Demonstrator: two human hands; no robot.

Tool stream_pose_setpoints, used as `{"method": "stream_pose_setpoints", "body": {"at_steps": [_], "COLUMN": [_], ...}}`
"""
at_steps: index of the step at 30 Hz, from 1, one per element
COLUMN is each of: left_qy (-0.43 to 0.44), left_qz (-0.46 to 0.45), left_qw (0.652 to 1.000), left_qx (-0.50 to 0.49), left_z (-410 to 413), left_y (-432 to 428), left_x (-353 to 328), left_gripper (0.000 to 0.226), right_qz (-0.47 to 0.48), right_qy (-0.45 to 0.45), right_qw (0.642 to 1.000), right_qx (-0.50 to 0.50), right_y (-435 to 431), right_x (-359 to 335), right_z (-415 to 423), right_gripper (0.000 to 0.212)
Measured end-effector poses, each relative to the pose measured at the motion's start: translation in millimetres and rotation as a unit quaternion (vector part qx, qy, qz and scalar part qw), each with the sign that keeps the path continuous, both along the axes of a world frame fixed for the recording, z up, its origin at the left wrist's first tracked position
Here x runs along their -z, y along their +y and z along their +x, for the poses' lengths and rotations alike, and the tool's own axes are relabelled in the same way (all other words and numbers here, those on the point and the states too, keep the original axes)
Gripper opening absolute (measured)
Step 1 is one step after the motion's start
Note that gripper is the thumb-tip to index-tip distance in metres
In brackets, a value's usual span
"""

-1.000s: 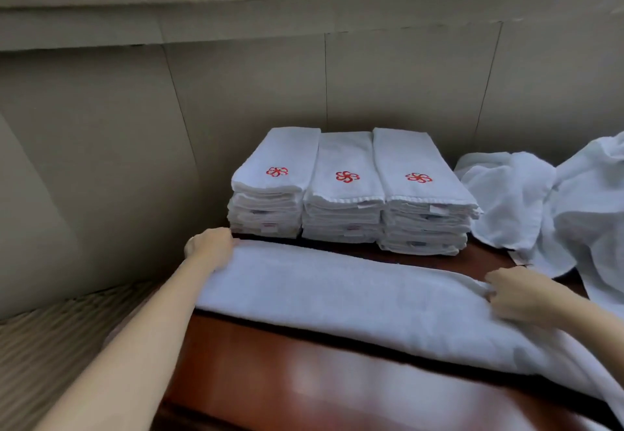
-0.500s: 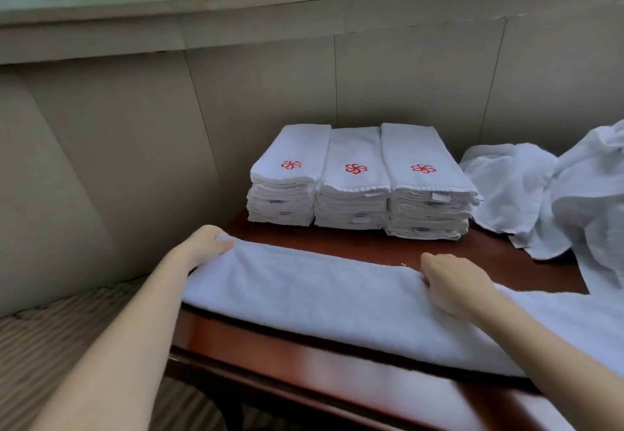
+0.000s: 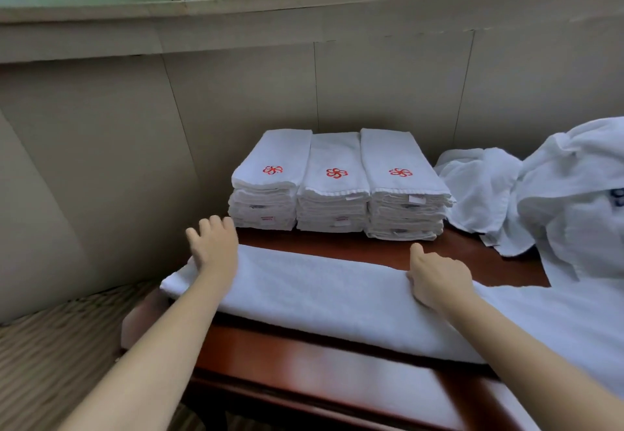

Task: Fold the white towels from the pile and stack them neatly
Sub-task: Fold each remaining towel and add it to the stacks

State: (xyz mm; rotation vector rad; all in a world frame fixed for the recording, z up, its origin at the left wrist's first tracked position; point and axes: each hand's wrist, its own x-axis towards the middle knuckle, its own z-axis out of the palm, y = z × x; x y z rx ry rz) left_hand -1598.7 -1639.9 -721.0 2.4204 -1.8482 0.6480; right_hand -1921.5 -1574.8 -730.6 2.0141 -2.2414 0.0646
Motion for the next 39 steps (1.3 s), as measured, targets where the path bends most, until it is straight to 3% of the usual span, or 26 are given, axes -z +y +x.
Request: {"method": "stream_pose_setpoints", "body": {"at_steps": [1, 3, 5, 7, 10, 13, 17, 20, 23, 26, 30, 35, 39], "left_qy": [0.007, 0.118, 0.236, 0.230, 0.213, 0.211, 0.201, 0.211, 0.253, 0.203, 0.205, 0.198, 0.214], "left_qz": [0.014, 0.072, 0.177, 0.229, 0.208, 0.196, 0.159, 0.129, 0.194, 0.221, 0.198, 0.214, 0.129], "left_qw": [1.000, 0.987, 0.950, 0.939, 0.946, 0.950, 0.957, 0.937, 0.886, 0.897, 0.916, 0.925, 0.923], "left_qx": [0.022, 0.076, 0.098, 0.117, 0.126, 0.123, 0.138, 0.247, 0.336, 0.326, 0.283, 0.245, 0.293], "left_z": [-17, -58, -104, -138, -152, -149, -159, -196, -240, -249, -231, -226, -247], "left_y": [3, 9, 22, 36, 43, 43, 51, 67, 96, 99, 73, 64, 69], "left_x": [0, 2, 5, 19, 30, 30, 27, 18, 23, 37, 37, 33, 23], "left_gripper": [0.022, 0.027, 0.052, 0.067, 0.069, 0.069, 0.056, 0.046, 0.050, 0.054, 0.055, 0.054, 0.043], "right_qz": [-0.015, -0.040, -0.036, -0.011, 0.014, 0.062, 0.120, 0.147, 0.177, 0.193, 0.117, -0.147, -0.116], "right_qy": [0.004, -0.002, -0.020, -0.028, -0.028, -0.035, -0.114, -0.232, -0.263, -0.277, -0.305, -0.373, -0.327], "right_qw": [1.000, 0.999, 0.998, 0.998, 0.995, 0.991, 0.985, 0.961, 0.946, 0.934, 0.930, 0.906, 0.910], "right_qx": [0.004, 0.017, 0.043, 0.064, 0.092, 0.117, 0.044, 0.026, 0.069, 0.115, 0.170, 0.138, 0.225], "right_y": [3, 8, 17, 29, 58, 90, 116, 131, 148, 163, 176, 155, 133], "right_x": [1, 1, 0, -3, -11, -20, -34, -45, -56, -64, -60, -37, -12], "right_z": [-3, -13, -27, -45, -81, -107, -119, -133, -156, -182, -212, -225, -227], "right_gripper": [0.025, 0.035, 0.038, 0.035, 0.018, 0.025, 0.007, 0.025, 0.038, 0.035, 0.015, 0.013, 0.013]}}
